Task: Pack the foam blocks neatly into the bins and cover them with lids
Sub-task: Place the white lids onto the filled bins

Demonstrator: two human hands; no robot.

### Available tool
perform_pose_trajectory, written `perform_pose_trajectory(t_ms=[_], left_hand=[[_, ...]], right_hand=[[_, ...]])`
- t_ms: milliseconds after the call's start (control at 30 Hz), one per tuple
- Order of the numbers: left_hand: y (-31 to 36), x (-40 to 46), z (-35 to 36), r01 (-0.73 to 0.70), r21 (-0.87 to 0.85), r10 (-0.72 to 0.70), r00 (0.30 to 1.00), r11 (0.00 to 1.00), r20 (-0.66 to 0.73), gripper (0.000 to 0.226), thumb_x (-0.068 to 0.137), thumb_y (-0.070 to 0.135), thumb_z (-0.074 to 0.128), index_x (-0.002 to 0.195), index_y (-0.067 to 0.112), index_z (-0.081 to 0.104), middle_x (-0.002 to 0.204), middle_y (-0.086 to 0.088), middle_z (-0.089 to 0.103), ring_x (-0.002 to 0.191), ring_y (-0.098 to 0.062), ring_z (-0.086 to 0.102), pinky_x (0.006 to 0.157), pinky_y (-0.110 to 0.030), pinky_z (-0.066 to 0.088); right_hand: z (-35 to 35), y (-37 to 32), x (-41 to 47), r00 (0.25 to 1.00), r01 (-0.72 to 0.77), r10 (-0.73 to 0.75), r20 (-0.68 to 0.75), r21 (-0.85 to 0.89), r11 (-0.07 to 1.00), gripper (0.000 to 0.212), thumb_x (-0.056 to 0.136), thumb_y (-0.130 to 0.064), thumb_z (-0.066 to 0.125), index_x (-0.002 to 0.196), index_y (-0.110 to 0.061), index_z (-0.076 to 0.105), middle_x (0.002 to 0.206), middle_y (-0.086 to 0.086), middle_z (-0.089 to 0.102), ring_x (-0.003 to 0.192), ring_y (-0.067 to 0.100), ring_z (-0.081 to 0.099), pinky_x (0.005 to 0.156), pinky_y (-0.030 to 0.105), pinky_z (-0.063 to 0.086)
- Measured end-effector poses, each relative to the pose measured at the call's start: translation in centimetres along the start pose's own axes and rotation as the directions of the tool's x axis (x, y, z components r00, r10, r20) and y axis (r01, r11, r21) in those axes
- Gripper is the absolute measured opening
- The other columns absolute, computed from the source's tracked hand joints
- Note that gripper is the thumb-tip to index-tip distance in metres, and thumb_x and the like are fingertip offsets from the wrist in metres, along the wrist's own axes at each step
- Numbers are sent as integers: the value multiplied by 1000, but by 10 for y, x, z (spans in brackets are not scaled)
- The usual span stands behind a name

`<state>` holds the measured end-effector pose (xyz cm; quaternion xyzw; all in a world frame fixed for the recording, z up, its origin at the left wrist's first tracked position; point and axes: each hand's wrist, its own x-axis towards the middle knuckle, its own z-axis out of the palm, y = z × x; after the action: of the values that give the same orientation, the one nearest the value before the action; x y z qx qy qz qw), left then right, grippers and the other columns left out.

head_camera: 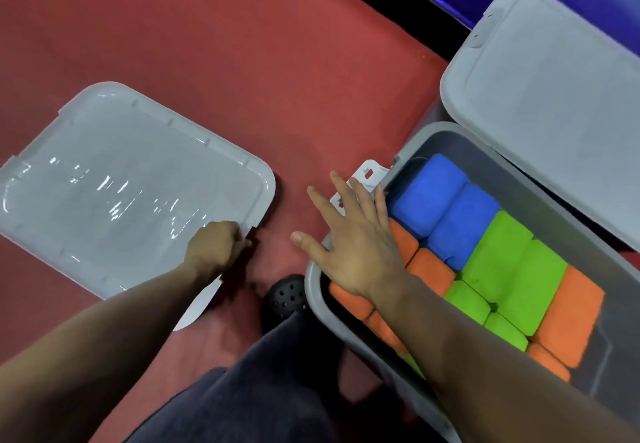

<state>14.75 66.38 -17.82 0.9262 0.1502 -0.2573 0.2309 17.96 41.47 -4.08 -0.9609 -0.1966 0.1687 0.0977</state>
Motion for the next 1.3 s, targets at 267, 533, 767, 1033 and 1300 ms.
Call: perform_pose_trajectory(t_ms=[267,533,767,1033,1300], left_hand=[[37,-37,-141,-139,83,154,963,987,-222,31,89,46,69,73,23,56,67,8,61,76,-23,60,61,-31,38],[85,-101,-277,-206,117,236,805,972,-544,26,91,41,65,80,22,50,80,3,57,77,-31,55,66,-38,43],[189,-185,-346,-448,165,434,605,879,-667,23,95,39,58,85,21,48,85,1,54,79,-29,53,69,-42,44],[331,-315,-332,-691,106,551,464,715,-693,25,103,47,33,100,23,37,84,3,53,70,-25,52,63,-43,41],[395,-385,-317,-701,17,497,488,713,-718,36,105,46,32,110,11,39,80,-2,54,70,-25,53,64,-43,42]], right_hand=[[-28,-8,-6,976,-148,91,198,294,944,78,94,-77,31,157,-51,-8,168,-9,-19,153,11,-21,122,40,-19],[-115,-33,-48,973,-163,222,-66,482,861,75,95,-73,35,157,-51,-2,170,-3,-9,157,20,-2,127,45,-2],[-216,-4,-136,914,-128,290,-284,476,870,76,97,-66,43,159,-47,3,171,0,-4,157,18,2,127,43,3],[-264,53,-277,800,-261,474,-368,498,827,78,97,-65,45,158,-47,-1,171,4,-4,157,21,2,126,47,5],[-254,123,-380,660,-253,666,-348,732,633,89,90,-66,57,158,-49,3,170,4,-3,157,26,4,125,47,14]])
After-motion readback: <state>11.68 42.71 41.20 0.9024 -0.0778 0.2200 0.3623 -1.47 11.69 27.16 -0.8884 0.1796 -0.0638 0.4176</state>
